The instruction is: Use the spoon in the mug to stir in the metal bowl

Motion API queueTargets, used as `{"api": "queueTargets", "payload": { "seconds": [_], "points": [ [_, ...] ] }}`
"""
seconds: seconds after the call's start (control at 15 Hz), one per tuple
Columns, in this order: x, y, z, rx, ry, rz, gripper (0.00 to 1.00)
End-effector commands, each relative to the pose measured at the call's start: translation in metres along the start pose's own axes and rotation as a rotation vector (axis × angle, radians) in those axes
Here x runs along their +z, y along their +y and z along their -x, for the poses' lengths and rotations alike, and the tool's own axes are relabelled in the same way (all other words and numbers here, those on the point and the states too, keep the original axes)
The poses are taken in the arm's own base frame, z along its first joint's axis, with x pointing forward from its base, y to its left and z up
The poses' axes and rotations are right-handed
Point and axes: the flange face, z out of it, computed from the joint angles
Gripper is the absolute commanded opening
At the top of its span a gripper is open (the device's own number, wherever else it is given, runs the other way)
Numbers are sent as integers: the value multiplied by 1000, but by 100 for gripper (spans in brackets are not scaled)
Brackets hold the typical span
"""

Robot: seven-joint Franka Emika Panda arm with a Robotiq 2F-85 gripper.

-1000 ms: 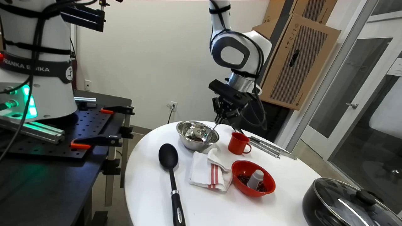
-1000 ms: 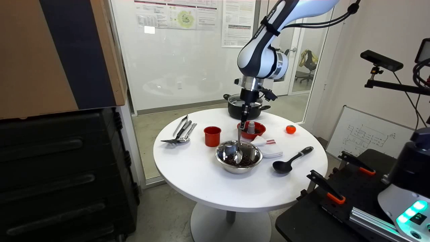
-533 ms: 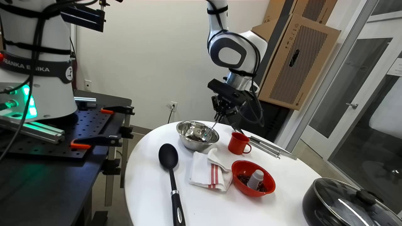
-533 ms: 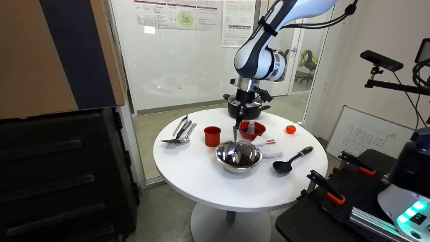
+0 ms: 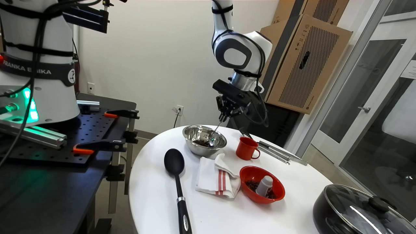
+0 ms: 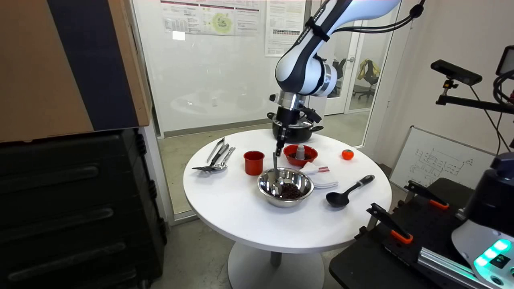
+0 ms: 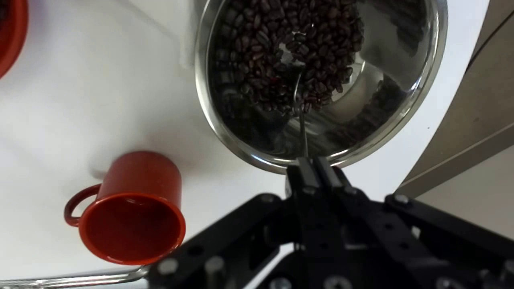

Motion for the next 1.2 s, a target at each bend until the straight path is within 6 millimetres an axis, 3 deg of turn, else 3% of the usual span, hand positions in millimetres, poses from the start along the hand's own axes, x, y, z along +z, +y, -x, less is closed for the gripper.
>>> {"api": "queueTargets", "payload": {
  "seconds": [0.0,0.33,1.13],
  "points": [
    [1,-10,9,3,-8,-22,1],
    [4,-16,28,-1,-37,-35,1],
    [-25,7,43,47,-5,38,1]
  ]
}}
